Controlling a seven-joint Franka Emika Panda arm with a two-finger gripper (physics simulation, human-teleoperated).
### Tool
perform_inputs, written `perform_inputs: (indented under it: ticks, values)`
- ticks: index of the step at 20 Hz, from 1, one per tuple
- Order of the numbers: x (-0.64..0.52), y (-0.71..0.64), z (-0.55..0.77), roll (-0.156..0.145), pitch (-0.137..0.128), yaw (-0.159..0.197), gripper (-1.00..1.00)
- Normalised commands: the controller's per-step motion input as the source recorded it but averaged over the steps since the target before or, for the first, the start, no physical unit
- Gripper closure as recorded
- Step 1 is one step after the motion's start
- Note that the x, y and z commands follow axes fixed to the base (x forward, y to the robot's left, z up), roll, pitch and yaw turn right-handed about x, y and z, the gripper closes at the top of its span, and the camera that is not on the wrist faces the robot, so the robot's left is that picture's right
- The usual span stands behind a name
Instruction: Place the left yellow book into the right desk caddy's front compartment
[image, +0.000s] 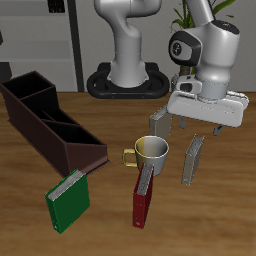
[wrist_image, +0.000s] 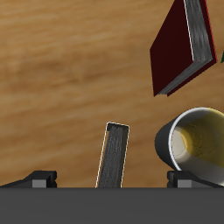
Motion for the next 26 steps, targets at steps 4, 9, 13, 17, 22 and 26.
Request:
perform_inputs:
  ticks: [4, 9, 13, 17, 22, 26]
  values:
    - [0.06, 0.03, -0.20, -0.012, 0.014, -0.021, -1.00]
    - [0.06, 0.09, -0.21, 0.004, 0.019, -0.011, -1.00]
    - [0.10, -0.02, -0.07, -0.012, 0.005, -0.005, -1.00]
    - [0.07, -0.07, -0.14, -0.020, 0.017, -0.019, -1.00]
    - [-0.01, -0.07, -0.23, -0.001, 0.028, -0.025, -1.00]
    - [0.06, -0.02, -0.30, 0.000, 0.037, -0.009, -1.00]
